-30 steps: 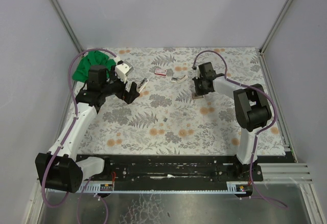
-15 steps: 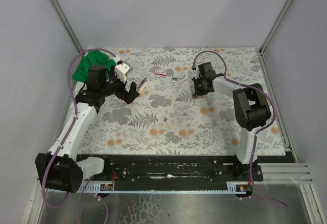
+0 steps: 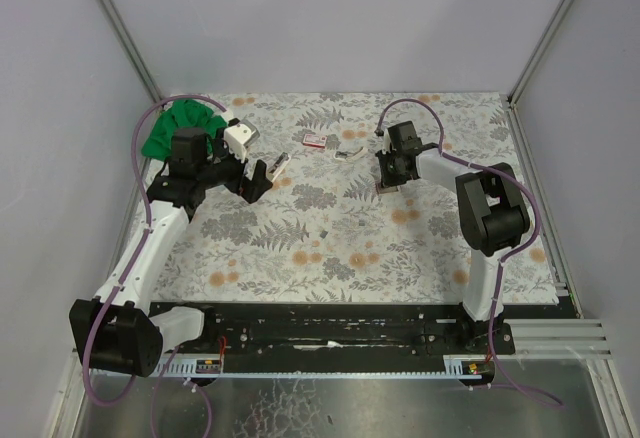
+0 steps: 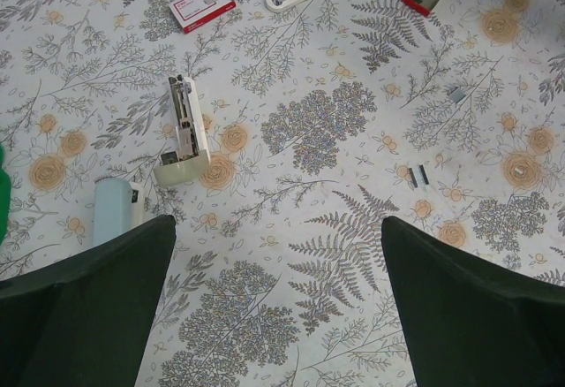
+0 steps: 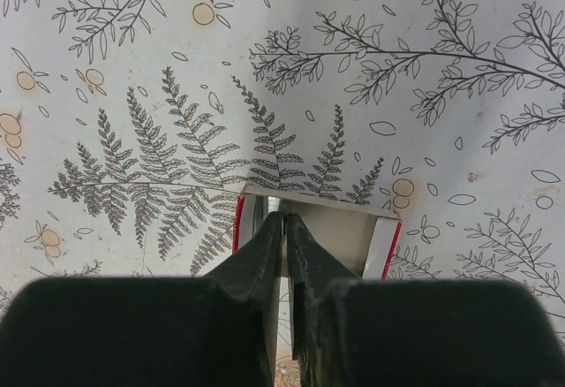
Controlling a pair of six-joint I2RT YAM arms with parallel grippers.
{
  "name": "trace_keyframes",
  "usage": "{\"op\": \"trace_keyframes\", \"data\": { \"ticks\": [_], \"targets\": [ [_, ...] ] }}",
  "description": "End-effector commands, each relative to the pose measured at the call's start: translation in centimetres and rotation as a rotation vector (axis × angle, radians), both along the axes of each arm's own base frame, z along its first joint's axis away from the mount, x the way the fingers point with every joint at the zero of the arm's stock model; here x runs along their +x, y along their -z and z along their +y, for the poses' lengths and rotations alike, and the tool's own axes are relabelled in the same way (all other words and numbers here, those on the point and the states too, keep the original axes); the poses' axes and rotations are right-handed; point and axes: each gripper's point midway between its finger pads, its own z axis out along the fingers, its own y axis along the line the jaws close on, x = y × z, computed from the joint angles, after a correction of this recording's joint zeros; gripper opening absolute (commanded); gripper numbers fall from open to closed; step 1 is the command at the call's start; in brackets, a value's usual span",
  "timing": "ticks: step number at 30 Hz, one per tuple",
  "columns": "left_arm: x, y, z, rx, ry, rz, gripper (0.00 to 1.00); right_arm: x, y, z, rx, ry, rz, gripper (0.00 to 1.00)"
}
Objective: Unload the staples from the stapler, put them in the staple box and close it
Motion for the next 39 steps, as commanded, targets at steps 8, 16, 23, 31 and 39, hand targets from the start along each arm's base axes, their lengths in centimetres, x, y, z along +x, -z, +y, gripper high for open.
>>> {"op": "trace_keyframes", "data": {
  "ticks": [8, 16, 23, 31, 39],
  "targets": [
    [0.5, -0.7, 0.0, -0.022, 0.002, -0.037, 1.0, 1.4, -2.9, 0.7, 0.031, -0.011, -0.06, 0.17],
    [0.5, -0.7, 0.0, -0.023, 0.002, -0.036, 1.0, 1.1, -7.8, 0.5, 0.029, -0.075, -0.173, 0.25],
    [0.5, -0.7, 0.1, -0.022, -0.001, -0.039, 1.0, -1.6, -9.7, 1.0, 0.03, -0.313, -0.28, 0.3],
    [0.6, -0.6, 0.1, -0.02, -0.001, -0.035, 1.0, -5.7, -9.4, 4.6, 0.127, -0.674, -0.291, 0.35],
    [0.5, -0.7, 0.2, -0.026, -0.003, -0.039, 1.0, -9.0, -6.3, 7.2, 0.081, -0.944, -0.187, 0.34]
  ]
}}
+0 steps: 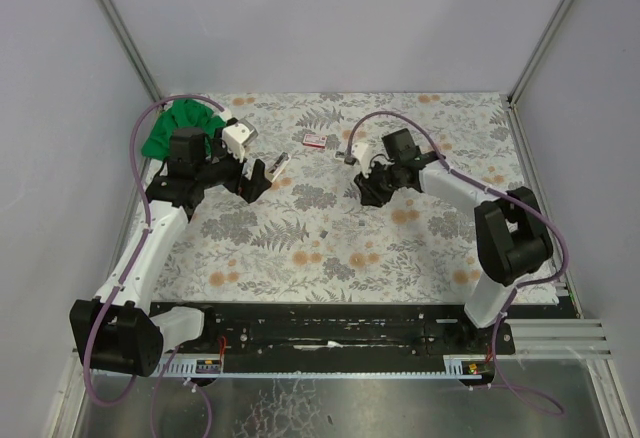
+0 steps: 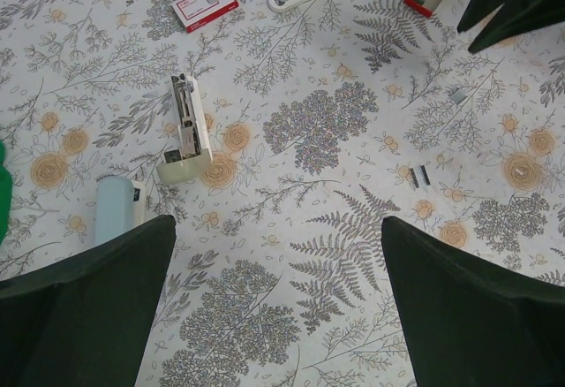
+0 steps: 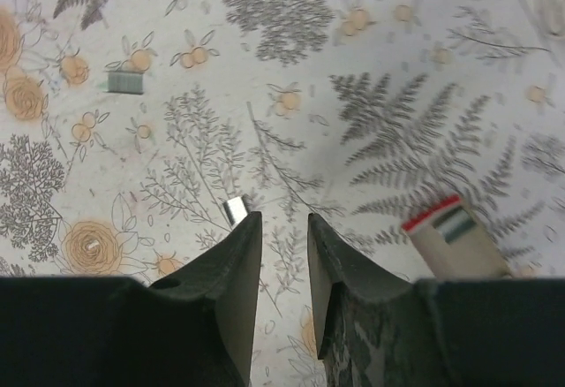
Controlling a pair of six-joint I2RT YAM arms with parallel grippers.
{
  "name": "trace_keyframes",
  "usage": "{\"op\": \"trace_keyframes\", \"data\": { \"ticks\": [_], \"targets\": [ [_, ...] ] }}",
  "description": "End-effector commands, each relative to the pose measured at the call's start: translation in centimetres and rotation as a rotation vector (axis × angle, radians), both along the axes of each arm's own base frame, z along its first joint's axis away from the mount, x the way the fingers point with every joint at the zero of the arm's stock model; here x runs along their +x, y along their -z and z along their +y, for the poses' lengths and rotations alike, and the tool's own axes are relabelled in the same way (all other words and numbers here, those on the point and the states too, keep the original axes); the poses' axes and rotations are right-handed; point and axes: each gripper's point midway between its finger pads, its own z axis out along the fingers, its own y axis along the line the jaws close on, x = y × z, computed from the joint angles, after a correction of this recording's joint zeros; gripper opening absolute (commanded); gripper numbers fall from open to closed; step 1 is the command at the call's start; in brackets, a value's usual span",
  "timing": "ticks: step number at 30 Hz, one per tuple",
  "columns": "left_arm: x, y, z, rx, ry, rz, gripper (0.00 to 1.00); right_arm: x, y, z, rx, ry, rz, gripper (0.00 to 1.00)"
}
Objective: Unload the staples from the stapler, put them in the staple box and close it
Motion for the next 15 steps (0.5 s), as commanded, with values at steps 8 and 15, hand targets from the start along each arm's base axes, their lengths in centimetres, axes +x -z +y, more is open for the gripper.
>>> {"op": "trace_keyframes", "data": {
  "ticks": [8, 15],
  "targets": [
    [0.4, -0.8, 0.1, -0.026, 0.004, -0.041, 1.0, -3.4, 3.3, 2.4, -0.12, -0.258, 0.046, 0.33],
    [0.4, -0.7, 0.0, -0.027, 0.006, -0.037, 1.0, -3.2, 4.5, 2.3, -0.16, -0.235, 0.049, 0.32]
  ]
}}
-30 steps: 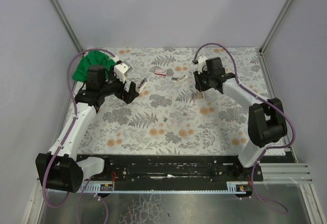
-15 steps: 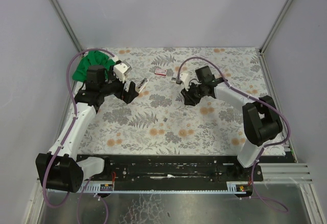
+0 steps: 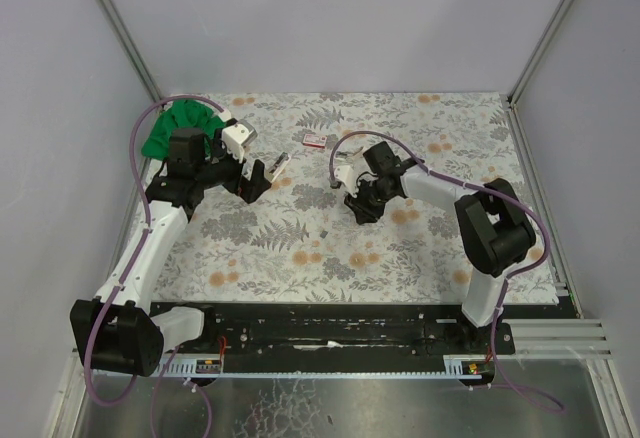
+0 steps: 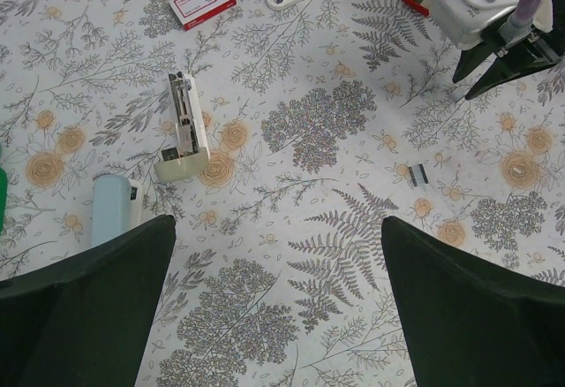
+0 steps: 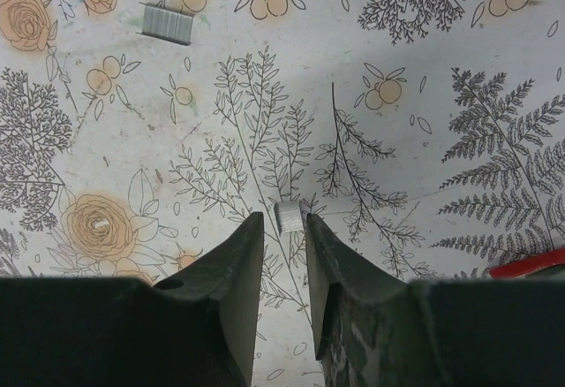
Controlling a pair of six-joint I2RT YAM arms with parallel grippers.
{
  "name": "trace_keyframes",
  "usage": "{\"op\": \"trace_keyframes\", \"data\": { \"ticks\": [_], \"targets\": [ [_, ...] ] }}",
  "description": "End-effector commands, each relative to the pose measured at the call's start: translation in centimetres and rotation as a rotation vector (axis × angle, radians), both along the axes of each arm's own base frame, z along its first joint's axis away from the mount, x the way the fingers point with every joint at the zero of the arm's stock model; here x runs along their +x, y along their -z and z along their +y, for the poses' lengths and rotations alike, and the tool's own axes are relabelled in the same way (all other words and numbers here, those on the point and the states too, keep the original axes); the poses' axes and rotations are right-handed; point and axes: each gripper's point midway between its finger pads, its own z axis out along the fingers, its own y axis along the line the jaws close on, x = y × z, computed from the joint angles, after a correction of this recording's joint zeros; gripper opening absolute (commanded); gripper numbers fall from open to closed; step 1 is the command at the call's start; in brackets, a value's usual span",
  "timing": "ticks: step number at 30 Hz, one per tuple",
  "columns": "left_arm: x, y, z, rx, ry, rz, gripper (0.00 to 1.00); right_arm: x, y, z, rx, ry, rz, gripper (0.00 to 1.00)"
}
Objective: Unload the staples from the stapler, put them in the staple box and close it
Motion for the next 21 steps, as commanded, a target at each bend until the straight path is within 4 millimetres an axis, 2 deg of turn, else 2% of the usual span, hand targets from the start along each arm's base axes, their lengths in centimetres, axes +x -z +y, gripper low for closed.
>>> {"op": "trace_keyframes", "data": {
  "ticks": [1, 9, 21],
  "targets": [
    [0.5, -0.8, -0.1, -0.022, 0.008, -0.043, 1.0, 1.1, -0.4, 0.5, -0.015, -0.003, -0.044, 0.32],
    [0.4, -0.8, -0.1, -0.024, 0.01, -0.042, 1.0, 1.7, 0.0, 0.4, -0.036, 0.014, -0.064, 0.3],
    [0.5, -0.6, -0.1, -0.025, 0.011, -0.036, 1.0, 1.4, 0.9, 0.5, -0.055, 0.0, -0.053, 0.26]
  ]
}}
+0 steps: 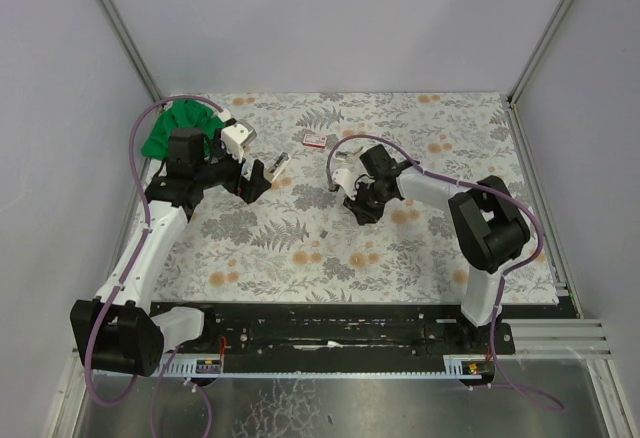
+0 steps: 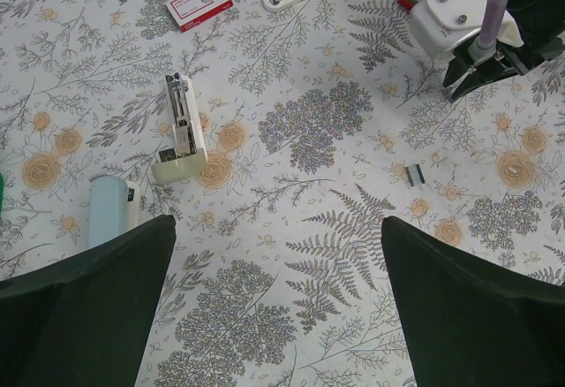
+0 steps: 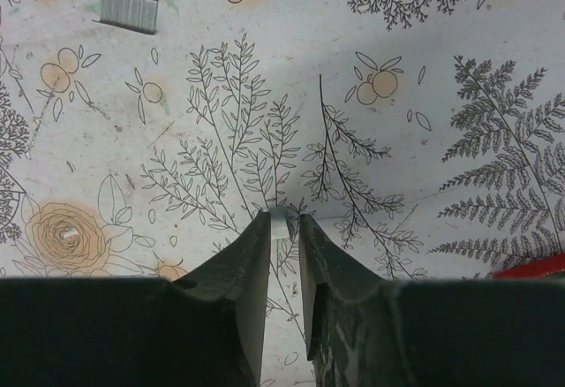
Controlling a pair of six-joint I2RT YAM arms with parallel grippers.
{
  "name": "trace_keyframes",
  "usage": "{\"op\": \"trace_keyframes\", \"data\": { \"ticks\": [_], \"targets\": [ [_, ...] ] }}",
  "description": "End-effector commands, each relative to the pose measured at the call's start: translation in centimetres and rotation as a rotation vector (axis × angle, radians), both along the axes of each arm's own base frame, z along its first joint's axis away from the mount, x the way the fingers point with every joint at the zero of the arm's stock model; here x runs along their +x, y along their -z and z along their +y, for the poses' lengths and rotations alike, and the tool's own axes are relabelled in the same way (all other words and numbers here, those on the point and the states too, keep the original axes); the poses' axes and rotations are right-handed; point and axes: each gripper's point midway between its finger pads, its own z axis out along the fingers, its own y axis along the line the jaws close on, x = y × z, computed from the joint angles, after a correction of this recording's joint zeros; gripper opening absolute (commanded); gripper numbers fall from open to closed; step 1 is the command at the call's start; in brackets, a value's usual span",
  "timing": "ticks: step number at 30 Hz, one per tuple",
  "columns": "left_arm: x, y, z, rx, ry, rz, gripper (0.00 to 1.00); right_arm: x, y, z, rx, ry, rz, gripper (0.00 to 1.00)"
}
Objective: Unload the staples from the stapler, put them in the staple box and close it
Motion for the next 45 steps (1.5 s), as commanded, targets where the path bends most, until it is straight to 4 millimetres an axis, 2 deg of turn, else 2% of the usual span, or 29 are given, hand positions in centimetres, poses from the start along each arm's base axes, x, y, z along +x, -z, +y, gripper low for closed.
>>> {"op": "trace_keyframes", "data": {
  "ticks": [1, 6, 14, 15, 20, 28, 31, 33, 36, 39, 45],
  "targets": [
    [0.5, -0.6, -0.1, -0.018, 0.006, -0.038, 1.0, 1.0, -0.5, 1.0, 0.003, -0.014, -0.04, 0.25],
    [0.5, -0.6, -0.1, -0.019, 0.004, -0.036, 1.0, 0.9, -0.3, 1.1, -0.003, -0.014, -0.042, 0.22],
    [0.5, -0.5, 0.0, -0.02, 0.003, -0.035, 1.0, 0.9, -0.4, 0.7, -0.016, -0.012, -0.053, 0.04],
    [0.5, -0.6, 0.0, -0.022, 0.004, -0.036, 1.0, 0.9, -0.7, 0.8, -0.012, -0.012, -0.058, 0.0],
    [0.5, -0.7, 0.0, -0.024, 0.004, -0.039, 1.0, 1.2, -2.0, 0.9, 0.008, 0.027, -0.081, 0.0],
    [0.5, -0.7, 0.0, -0.026, 0.004, -0.037, 1.0, 3.8, -6.3, 0.7, 0.04, 0.225, -0.191, 0.0],
    [0.5, -0.8, 0.0, -0.026, 0.004, -0.038, 1.0, 4.3, -7.1, 0.5, 0.038, 0.27, -0.204, 0.0],
    [0.4, -0.8, 0.0, -0.027, 0.005, -0.039, 1.0, 3.9, -7.0, 0.7, 0.038, 0.246, -0.178, 0.0],
    [0.4, -0.9, 0.0, -0.028, 0.004, -0.042, 1.0, 3.2, -6.0, 0.5, 0.019, 0.22, -0.152, 0.1],
    [0.4, -0.8, 0.0, -0.028, 0.005, -0.039, 1.0, 2.4, -4.5, 0.0, -0.01, 0.2, -0.118, 0.15],
    [0.5, -0.7, 0.0, -0.029, 0.005, -0.035, 1.0, 1.4, -2.7, 0.0, -0.04, 0.172, -0.053, 0.19]
  ]
}}
